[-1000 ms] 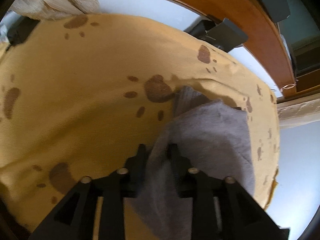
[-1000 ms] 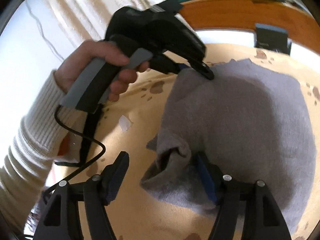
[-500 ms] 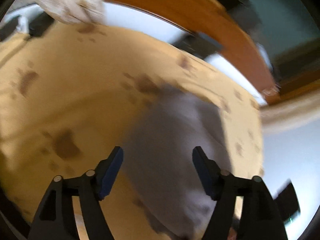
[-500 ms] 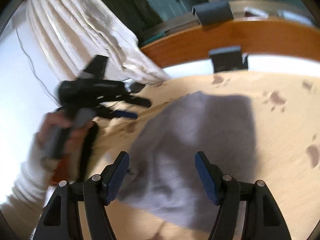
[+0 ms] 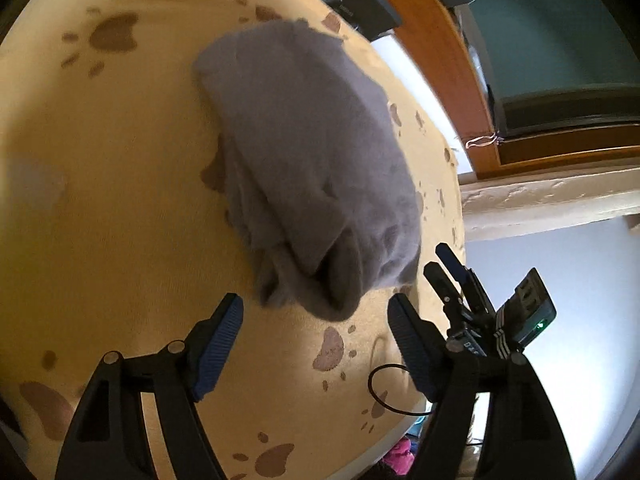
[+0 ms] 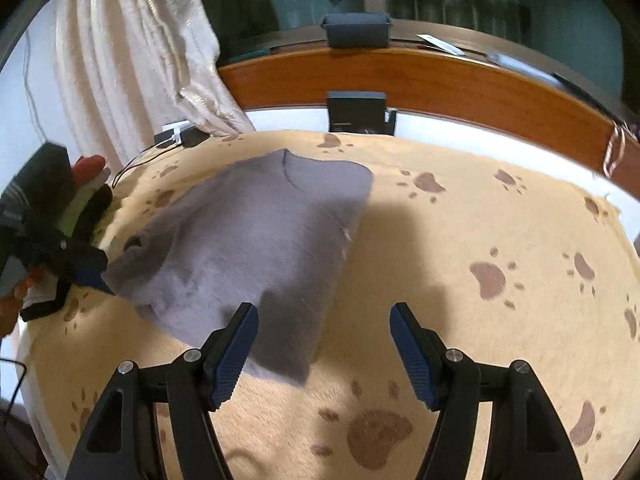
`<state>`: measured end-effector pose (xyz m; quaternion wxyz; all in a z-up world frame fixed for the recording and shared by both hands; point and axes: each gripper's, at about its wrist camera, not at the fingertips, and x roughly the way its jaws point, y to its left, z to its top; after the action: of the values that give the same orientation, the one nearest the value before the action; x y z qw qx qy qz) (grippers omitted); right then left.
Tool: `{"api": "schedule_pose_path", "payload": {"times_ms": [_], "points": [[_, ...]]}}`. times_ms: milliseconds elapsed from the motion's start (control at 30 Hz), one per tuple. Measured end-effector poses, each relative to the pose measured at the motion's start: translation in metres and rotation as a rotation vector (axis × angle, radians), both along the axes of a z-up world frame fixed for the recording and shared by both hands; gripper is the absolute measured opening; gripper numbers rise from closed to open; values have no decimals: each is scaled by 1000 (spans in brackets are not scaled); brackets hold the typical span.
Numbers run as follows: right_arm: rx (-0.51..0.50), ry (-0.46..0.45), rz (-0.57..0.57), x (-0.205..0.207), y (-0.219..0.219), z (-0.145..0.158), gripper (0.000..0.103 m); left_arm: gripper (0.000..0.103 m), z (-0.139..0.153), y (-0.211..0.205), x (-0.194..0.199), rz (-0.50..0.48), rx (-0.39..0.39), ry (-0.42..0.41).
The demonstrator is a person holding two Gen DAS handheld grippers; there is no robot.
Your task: Fold clothes
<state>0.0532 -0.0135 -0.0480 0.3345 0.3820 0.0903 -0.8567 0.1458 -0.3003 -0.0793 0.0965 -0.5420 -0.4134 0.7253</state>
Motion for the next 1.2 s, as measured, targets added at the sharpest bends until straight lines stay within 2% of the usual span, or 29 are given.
{"api": "schedule_pose_path", "payload": {"times_ms": [133, 233, 300, 367, 433, 500, 567, 633, 667, 767, 1000, 1200], "points": [[10, 23, 16, 11, 6, -2, 70, 78, 0, 5, -12, 38, 9, 3], [142, 158, 84, 32, 2, 0, 70, 77, -1, 8, -22, 63, 17, -4], [227, 237, 138, 46, 0, 0, 70, 67, -1, 12, -28, 72, 2, -3], [289, 290, 190, 57, 0, -3, 70, 42, -2, 15, -31, 86, -9, -4], [282, 288, 236, 59, 3, -4, 70, 29, -5, 14, -30, 103, -10, -5], [250, 281, 265, 56, 4, -4, 67, 22, -7, 13, -29, 125, 3, -1], [230, 275, 296, 53, 0, -5, 58, 18, -8, 12, -26, 147, 18, 3], [229, 275, 334, 49, -9, -8, 33, 17, -8, 12, -24, 164, 34, 10], [244, 287, 350, 48, -15, -11, 30, 17, -8, 11, -22, 170, 43, 13], [296, 303, 394, 49, -29, -22, 30, 17, -7, 13, -20, 175, 66, 18], [251, 287, 397, 48, -19, -18, 30, 17, -14, 8, -18, 179, 109, 2], [284, 282, 427, 46, -27, -28, 30, 17, -10, 7, -17, 177, 122, 13]]}}
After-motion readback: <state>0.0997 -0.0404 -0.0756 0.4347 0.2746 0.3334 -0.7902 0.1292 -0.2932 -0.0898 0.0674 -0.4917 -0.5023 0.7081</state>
